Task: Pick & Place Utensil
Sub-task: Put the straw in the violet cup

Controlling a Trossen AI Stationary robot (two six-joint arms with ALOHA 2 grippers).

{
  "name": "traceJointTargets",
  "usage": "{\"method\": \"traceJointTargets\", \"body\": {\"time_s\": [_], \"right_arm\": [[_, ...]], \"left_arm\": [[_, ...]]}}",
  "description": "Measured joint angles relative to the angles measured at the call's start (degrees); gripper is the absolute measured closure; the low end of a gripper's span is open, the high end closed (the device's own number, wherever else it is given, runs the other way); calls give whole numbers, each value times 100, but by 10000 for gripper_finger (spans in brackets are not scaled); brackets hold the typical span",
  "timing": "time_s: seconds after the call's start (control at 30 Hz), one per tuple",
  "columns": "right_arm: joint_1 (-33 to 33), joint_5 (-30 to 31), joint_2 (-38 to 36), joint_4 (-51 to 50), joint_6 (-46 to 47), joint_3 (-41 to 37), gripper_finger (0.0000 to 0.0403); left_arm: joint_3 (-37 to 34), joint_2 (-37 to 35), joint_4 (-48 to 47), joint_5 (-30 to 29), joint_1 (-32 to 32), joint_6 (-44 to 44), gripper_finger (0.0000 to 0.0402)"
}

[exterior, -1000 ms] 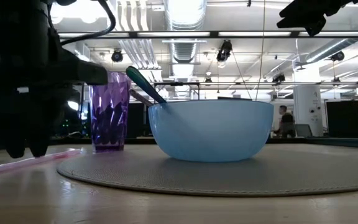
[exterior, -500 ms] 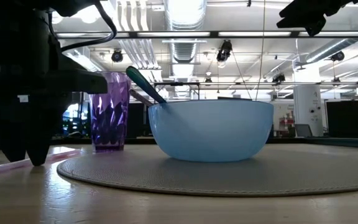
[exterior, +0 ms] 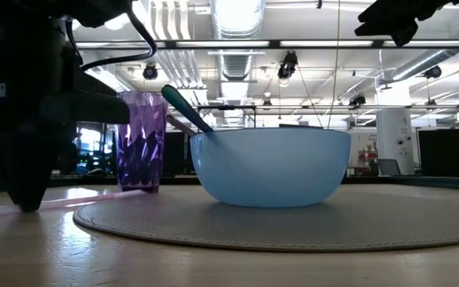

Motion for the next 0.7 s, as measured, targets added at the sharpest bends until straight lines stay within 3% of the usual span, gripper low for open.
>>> {"method": "traceJointTargets", "body": {"time_s": [0.7], "right_arm": [[-1, 0, -2, 0, 0, 0, 234]], "left_arm": [[-33, -359, -300, 236, -82, 449, 402]]}}
